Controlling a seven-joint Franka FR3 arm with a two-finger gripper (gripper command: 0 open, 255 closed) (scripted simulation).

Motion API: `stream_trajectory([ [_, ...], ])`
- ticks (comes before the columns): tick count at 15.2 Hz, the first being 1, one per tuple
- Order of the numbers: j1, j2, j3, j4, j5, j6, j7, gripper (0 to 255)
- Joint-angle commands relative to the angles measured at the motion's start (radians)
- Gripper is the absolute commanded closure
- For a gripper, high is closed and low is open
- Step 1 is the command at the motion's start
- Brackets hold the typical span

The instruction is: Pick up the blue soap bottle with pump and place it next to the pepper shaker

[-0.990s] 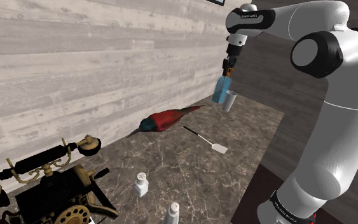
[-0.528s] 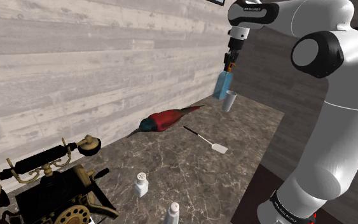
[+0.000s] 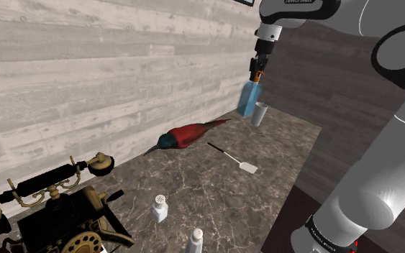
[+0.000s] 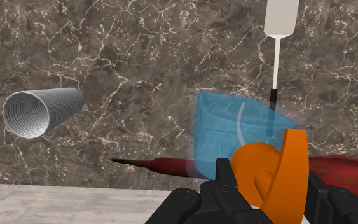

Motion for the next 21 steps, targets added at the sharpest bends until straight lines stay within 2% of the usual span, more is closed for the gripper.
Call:
stream_trajectory([
  [1, 0.027, -0.056, 0.026, -0.056, -0.019, 0.003, 0.055, 255],
  [11, 0.122, -0.258, 0.170, -0.225, -0.047, -0.029, 0.299, 255],
  [21, 0.207, -0.355, 0.331, -0.272, -0.010, -0.083, 0.539, 255],
])
